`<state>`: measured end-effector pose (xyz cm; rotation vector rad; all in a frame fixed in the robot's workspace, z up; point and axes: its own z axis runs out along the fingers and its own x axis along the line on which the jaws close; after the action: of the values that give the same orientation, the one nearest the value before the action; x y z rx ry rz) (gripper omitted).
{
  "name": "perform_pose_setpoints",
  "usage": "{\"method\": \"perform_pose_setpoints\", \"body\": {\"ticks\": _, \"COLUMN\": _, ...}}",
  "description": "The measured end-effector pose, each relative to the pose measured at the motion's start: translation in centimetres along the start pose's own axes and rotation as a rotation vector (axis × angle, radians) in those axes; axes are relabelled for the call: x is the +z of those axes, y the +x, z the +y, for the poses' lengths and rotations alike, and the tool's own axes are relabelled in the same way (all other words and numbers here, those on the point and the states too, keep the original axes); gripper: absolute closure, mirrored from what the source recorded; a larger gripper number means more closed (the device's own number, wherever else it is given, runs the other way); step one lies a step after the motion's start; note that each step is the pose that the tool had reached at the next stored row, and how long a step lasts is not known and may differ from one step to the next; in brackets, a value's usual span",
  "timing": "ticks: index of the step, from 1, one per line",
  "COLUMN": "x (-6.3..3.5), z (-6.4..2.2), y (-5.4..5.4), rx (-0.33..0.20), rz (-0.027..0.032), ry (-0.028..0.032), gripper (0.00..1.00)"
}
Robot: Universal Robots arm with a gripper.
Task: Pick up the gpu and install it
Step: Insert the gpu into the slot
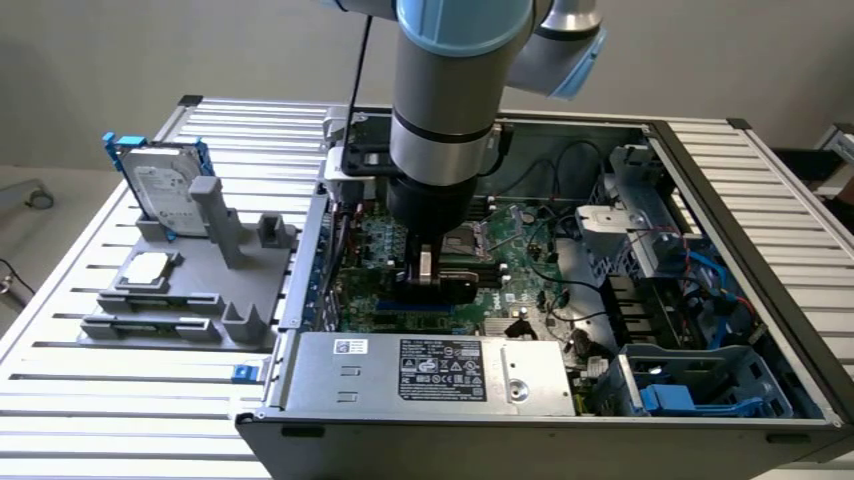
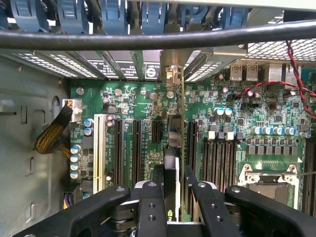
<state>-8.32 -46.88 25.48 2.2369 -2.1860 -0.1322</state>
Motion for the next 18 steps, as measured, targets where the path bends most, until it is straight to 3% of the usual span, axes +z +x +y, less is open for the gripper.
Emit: {"method": "perform_pose_setpoints", "body": {"ticks": 18, "x": -0.01, "z": 0.01, "y": 0.26, "rx": -0.005, "rz": 0.0006, "ry": -0.0034, "gripper": 0.73}}
